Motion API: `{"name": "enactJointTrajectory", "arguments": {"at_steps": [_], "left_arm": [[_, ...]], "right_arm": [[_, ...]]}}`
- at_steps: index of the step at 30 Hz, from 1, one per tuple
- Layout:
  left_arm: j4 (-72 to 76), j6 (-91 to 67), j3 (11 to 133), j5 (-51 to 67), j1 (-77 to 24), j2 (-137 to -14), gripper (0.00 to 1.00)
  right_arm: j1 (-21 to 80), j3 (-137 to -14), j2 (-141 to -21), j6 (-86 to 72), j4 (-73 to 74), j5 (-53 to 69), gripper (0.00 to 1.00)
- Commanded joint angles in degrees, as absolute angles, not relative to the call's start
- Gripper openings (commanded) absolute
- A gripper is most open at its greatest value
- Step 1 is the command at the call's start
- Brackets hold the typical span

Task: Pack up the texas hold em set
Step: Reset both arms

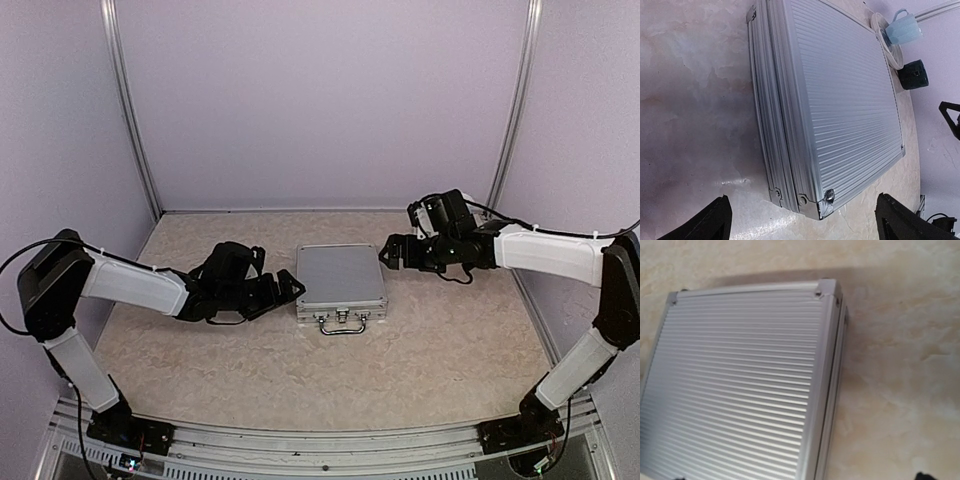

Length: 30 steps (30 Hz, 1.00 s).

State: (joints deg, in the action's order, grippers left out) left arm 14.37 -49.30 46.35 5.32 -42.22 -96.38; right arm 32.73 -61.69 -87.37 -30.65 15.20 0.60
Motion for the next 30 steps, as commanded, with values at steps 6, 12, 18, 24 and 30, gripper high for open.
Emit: {"name": "enactJointTrajectory", "arguments": {"at_steps": [6, 12, 18, 24, 30], "left_arm": [[21.44, -49.98, 44.4, 4.04, -41.57, -95.19, 0.99], [22.52, -50.04, 44.79, 4.37, -41.2, -96.23, 0.99], [26.56, -51.0, 43.06, 5.14, -40.76, -96.89, 0.99], [27.13, -50.96, 43.64, 5.28, -40.47, -97.89, 0.99], [26.67, -51.02, 43.1, 4.96, -40.51, -97.39, 0.99]], "right_arm": [[28.96, -64.03, -95.32, -33.24, 11.42, 11.08, 0.99], [26.81, -62.65, -96.29, -34.05, 8.5, 14.53, 0.99], [25.34, -60.89, -97.77, -34.53, 6.01, 17.97, 0.99], [25.22, -59.28, -96.78, -34.36, 5.57, 18.44, 0.99], [25.06, -57.79, -96.83, -35.64, 3.2, 19.7, 0.99]]}}
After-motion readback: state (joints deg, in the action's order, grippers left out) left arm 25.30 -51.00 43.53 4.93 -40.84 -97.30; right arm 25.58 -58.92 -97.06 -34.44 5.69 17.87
